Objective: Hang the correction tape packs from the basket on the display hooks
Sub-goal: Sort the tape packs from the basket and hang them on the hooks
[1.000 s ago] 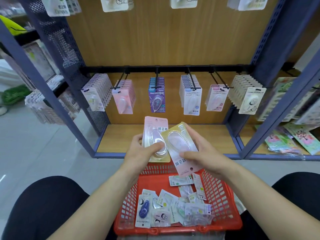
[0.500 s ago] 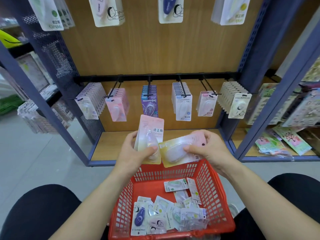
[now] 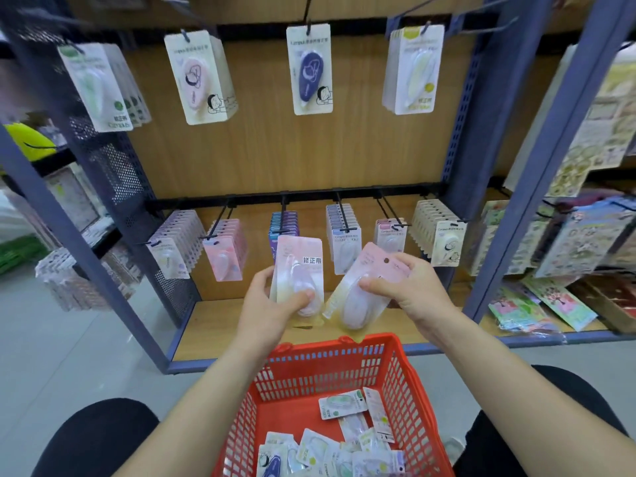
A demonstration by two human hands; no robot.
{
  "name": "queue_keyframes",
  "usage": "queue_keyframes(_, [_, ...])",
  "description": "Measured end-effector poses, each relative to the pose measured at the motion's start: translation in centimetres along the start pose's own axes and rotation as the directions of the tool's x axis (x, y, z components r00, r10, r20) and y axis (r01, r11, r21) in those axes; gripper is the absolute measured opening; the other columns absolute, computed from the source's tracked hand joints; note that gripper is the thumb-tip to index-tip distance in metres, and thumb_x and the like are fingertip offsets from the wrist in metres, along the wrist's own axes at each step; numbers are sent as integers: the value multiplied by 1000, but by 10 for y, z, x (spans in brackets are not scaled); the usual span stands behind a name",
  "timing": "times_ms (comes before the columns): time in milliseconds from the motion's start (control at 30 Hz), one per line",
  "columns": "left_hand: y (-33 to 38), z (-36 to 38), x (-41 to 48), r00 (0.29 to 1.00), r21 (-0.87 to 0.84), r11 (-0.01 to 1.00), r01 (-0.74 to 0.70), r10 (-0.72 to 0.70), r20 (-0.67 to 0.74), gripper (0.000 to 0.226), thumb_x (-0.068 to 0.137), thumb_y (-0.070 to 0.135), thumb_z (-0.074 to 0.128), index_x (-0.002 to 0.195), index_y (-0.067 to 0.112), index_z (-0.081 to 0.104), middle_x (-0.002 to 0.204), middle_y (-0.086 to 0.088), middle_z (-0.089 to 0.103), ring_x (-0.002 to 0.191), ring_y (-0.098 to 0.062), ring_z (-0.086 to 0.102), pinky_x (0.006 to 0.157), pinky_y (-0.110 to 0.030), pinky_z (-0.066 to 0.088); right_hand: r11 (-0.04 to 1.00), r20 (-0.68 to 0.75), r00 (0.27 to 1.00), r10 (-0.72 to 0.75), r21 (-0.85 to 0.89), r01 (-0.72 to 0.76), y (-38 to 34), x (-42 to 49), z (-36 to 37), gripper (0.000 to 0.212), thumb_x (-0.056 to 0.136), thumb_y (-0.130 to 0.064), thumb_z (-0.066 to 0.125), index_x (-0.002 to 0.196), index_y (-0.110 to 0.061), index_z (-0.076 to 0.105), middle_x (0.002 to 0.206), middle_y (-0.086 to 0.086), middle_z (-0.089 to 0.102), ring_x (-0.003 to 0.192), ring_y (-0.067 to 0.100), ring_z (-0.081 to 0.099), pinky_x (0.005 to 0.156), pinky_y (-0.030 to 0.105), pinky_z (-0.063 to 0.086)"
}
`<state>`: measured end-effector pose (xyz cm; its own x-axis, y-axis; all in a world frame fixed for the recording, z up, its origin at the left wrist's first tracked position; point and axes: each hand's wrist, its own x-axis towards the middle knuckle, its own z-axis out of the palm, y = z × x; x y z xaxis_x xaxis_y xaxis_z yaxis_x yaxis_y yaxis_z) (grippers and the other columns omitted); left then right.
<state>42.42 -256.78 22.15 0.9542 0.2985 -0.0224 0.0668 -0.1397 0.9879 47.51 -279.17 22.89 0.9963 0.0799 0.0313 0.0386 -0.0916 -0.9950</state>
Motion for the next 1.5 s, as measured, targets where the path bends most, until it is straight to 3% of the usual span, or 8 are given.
queue_keyframes(100, [24,13,-3,994,17,997,-71,70,80,63,78,15,87,127,31,51,115,9,68,98,-8,69,89,-33,58,999,-27,999,-37,38,38,-17,-1,3,44,72,-11,90,111,-17,69,99,1,79,93,17,75,79,39,62])
queue_keyframes(233, [45,34,-9,991,-20,993,-114,115,65,63,75,17,88,127,29,54,113,11,69,90,1,69,73,-14,52,981,-195,976,-96,147,126,-39,-8,13,18,85,-16,82,99,-17,71,88,-4,79,82,10,75,76,33,60])
queue_keyframes(333, [61,40,-11,993,-48,992,-113,114,27,60,76,22,87,125,31,55,110,13,71,92,-1,69,75,-18,48,983,-261,954,-150,65,172,-44,-8,14,7,96,-29,68,99,-24,72,92,-9,77,89,9,71,79,33,55])
queue_keyframes(633, [106,51,12,992,-36,993,-117,118,34,58,77,26,86,125,32,55,112,12,70,94,-2,68,71,-24,49,963,67,962,-264,76,259,-72,10,-24,44,93,-1,66,122,-35,68,118,-5,75,112,18,70,95,40,56])
queue_keyframes(767, [134,65,35,987,-75,987,-139,144,64,63,78,20,86,131,25,54,112,8,71,93,-4,70,72,-20,52,956,-191,962,-197,178,232,-88,44,-54,43,88,-12,77,128,-14,62,112,3,77,97,20,76,82,41,61])
queue_keyframes(1000, [193,114,85,956,-52,969,-240,245,159,64,79,21,87,131,27,52,115,9,68,98,-6,69,79,-23,55,916,-519,839,-163,236,324,-145,120,-129,23,98,-30,68,118,-32,58,105,-5,70,92,19,72,75,46,63])
queue_keyframes(1100, [213,138,106,936,-46,959,-280,283,211,64,79,22,87,130,29,50,114,12,68,95,-1,69,76,-19,54,905,-562,807,-180,225,359,-170,148,-153,30,101,-30,63,130,-29,54,98,-14,67,79,9,71,56,32,59])
queue_keyframes(1500, [233,188,162,920,-65,951,-303,310,241,65,80,24,84,134,32,48,113,16,66,91,2,67,69,-16,49,921,-623,762,-176,168,351,-178,215,-183,35,97,-34,67,130,-30,55,117,-8,65,90,16,72,60,32,63])
